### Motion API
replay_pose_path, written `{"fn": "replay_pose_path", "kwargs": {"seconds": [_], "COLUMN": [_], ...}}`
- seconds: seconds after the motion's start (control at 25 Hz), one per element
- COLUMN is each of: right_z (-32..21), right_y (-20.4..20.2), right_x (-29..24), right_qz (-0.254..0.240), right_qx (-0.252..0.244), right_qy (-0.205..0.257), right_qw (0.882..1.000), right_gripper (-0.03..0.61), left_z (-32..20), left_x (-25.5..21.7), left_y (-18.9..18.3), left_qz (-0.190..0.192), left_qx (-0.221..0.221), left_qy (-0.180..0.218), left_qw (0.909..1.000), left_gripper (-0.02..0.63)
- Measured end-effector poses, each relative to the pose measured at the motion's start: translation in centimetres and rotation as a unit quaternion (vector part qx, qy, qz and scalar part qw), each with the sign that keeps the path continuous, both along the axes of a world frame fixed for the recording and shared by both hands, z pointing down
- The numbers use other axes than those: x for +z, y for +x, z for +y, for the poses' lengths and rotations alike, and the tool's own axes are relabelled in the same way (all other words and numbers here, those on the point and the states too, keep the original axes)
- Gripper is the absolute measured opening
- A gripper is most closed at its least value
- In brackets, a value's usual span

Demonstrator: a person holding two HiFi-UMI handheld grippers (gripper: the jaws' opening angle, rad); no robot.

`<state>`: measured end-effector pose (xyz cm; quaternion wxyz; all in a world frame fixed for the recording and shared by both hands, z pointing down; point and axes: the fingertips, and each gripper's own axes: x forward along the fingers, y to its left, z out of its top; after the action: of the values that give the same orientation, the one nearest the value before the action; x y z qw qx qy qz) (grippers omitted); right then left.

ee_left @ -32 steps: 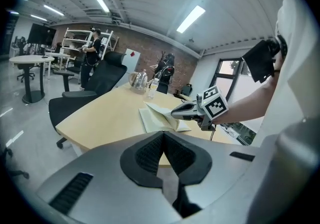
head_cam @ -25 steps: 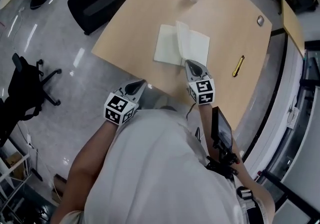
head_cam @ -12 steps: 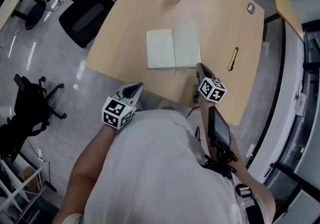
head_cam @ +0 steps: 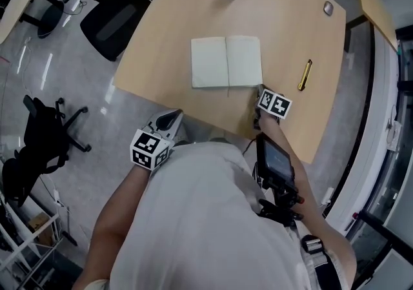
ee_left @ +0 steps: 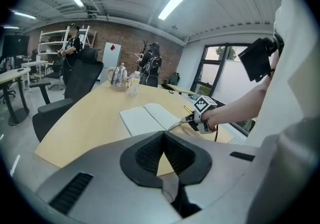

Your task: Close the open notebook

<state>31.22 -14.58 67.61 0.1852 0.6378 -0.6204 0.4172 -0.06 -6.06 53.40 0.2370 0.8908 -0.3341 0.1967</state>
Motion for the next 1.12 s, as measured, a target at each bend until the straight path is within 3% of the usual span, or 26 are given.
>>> {"fn": "replay_pose_path", "kwargs": {"seconds": [0.12, 0.24, 0.32, 0.4, 0.52, 0.6, 0.76, 0.84, 0.92, 0.96, 1.0, 1.12], "right_z": [0.1, -0.1, -0.2, -0.4, -0.8, -0.8, 0.6, 1.4, 1.8, 1.8, 1.7, 1.0], "right_y": [0.4, 0.5, 0.2, -1.0, -5.8, -9.9, -17.7, -20.5, -22.3, -23.0, -23.6, -25.5], "right_x": [-0.2, -2.1, -4.1, -6.7, -9.4, -9.8, -7.6, -5.6, -3.7, -2.8, -2.1, -0.6], "right_qz": [0.012, 0.050, 0.103, 0.159, 0.203, 0.218, 0.227, 0.215, 0.196, 0.184, 0.175, 0.165], "right_qx": [-0.008, -0.033, -0.063, -0.104, -0.211, -0.300, -0.471, -0.525, -0.543, -0.543, -0.541, -0.534], "right_qy": [0.008, 0.046, 0.080, 0.121, 0.168, 0.179, 0.162, 0.138, 0.104, 0.087, 0.072, 0.049], "right_qw": [1.000, 0.997, 0.989, 0.974, 0.941, 0.911, 0.837, 0.812, 0.810, 0.815, 0.820, 0.828], "right_gripper": [0.018, 0.018, 0.019, 0.019, 0.020, 0.020, 0.020, 0.021, 0.044, 0.099, 0.115, 0.115], "left_z": [0.2, 0.2, 0.3, 0.4, 0.5, 0.7, 1.5, 2.1, 2.6, 2.9, 3.1, 3.8], "left_x": [0.1, 0.3, 0.4, 0.5, 0.5, 0.5, 0.7, 1.0, 1.3, 1.4, 1.5, 1.9], "left_y": [0.0, 0.1, 0.2, 0.4, 0.6, 0.5, -0.7, -1.7, -3.0, -3.7, -4.4, -6.7], "left_qz": [0.000, 0.006, 0.011, 0.016, 0.026, 0.032, 0.039, 0.041, 0.041, 0.042, 0.042, 0.041], "left_qx": [-0.004, -0.008, -0.008, -0.007, -0.010, -0.017, -0.042, -0.060, -0.081, -0.093, -0.104, -0.140], "left_qy": [-0.001, -0.002, -0.002, -0.002, -0.001, -0.001, -0.003, -0.005, -0.008, -0.010, -0.012, -0.018], "left_qw": [1.0000, 1.0000, 0.9999, 0.9998, 0.9996, 0.9993, 0.9983, 0.9974, 0.9958, 0.9948, 0.9936, 0.9892], "left_gripper": [0.005, 0.005, 0.005, 0.005, 0.005, 0.005, 0.005, 0.005, 0.005, 0.005, 0.005, 0.005]}}
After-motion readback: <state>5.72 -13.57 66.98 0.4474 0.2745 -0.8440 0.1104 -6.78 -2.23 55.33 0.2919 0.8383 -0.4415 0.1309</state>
